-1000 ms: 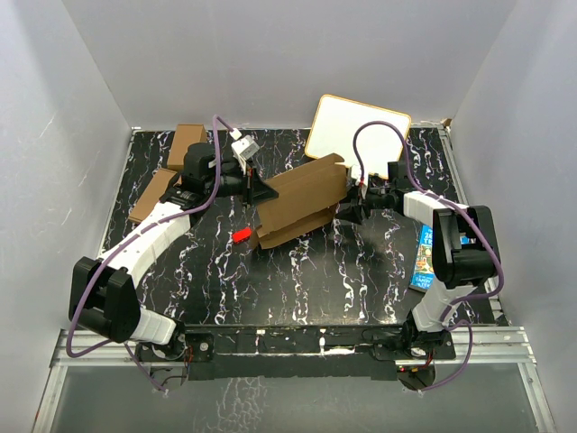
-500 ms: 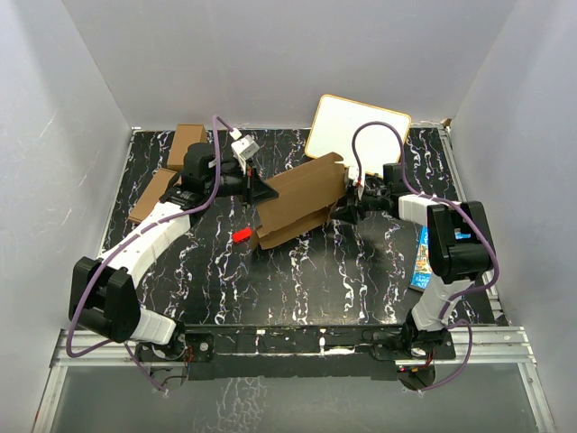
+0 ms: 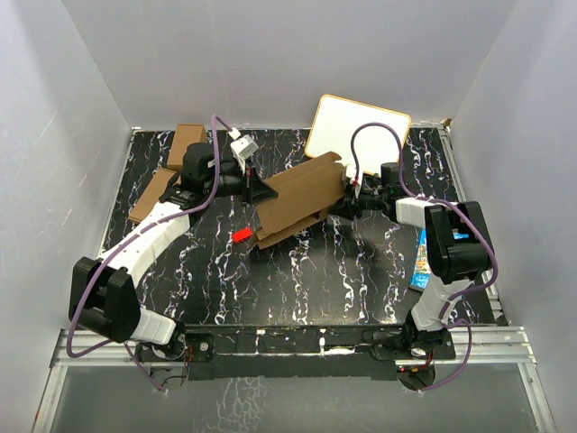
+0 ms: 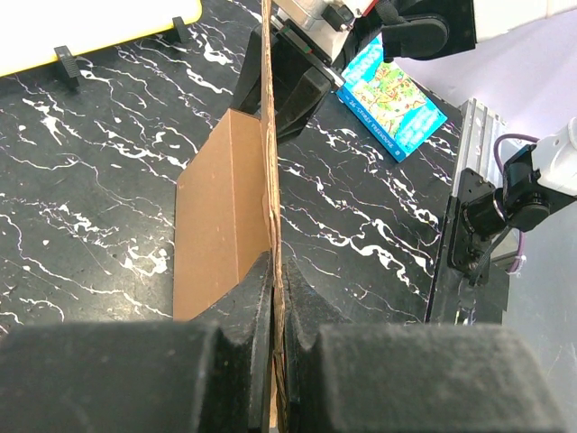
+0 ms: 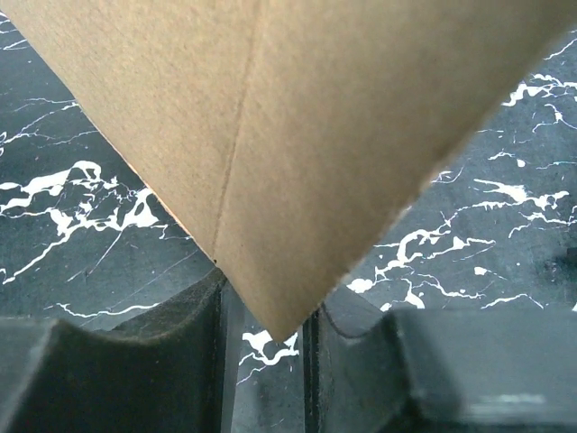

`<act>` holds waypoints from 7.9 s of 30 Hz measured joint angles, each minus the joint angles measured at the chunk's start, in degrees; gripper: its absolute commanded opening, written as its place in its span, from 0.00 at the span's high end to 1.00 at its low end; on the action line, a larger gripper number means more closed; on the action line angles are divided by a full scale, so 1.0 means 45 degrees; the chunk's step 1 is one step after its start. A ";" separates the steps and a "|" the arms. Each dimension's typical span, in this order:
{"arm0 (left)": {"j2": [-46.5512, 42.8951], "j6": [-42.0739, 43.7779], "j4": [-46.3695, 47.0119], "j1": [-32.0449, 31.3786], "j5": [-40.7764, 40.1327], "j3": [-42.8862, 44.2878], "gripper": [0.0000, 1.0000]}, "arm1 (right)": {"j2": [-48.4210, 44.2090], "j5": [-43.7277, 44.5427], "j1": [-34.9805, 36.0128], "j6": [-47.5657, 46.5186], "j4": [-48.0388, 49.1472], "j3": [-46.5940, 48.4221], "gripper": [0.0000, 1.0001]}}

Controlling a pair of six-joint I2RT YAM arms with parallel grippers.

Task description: Fold the paper box

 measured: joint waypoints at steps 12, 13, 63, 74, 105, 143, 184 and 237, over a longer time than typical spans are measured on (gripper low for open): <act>-0.0005 -0.0112 0.0097 0.0000 -0.0044 0.0000 1.00 | 0.0005 0.0544 0.0039 0.1195 0.1389 -0.0350 0.91; -0.0005 -0.0121 0.0097 0.0000 -0.0078 0.0000 1.00 | 0.0005 0.0563 0.0039 0.1205 0.1379 -0.0350 0.91; 0.0379 -0.9073 0.6096 0.0403 -0.1812 -0.5712 1.00 | 0.0908 0.8684 0.1608 0.0121 -1.4367 0.5731 0.83; 0.0369 -0.9054 0.6232 0.0389 -0.2414 -0.6110 1.00 | 0.0058 0.8796 0.1656 0.0845 -1.2041 0.3546 0.70; 0.0350 -0.9058 0.6717 0.0408 -0.2409 -0.6309 1.00 | -0.0971 0.8850 0.1715 0.1574 -0.8966 0.1744 0.53; 0.0355 -0.8194 0.6091 0.0408 -0.2259 -0.5960 1.00 | -0.0432 0.9772 0.2259 0.1991 -0.7606 0.1520 0.61; 0.0495 -0.7766 0.5561 0.0418 -0.2084 -0.5474 1.00 | -0.0146 1.0608 0.2710 0.2914 -0.6484 0.1797 0.80; 0.4566 -0.2370 0.0704 0.0403 0.0141 0.1020 1.00 | -0.3041 0.7499 -0.0763 0.1865 -0.8335 0.1151 0.34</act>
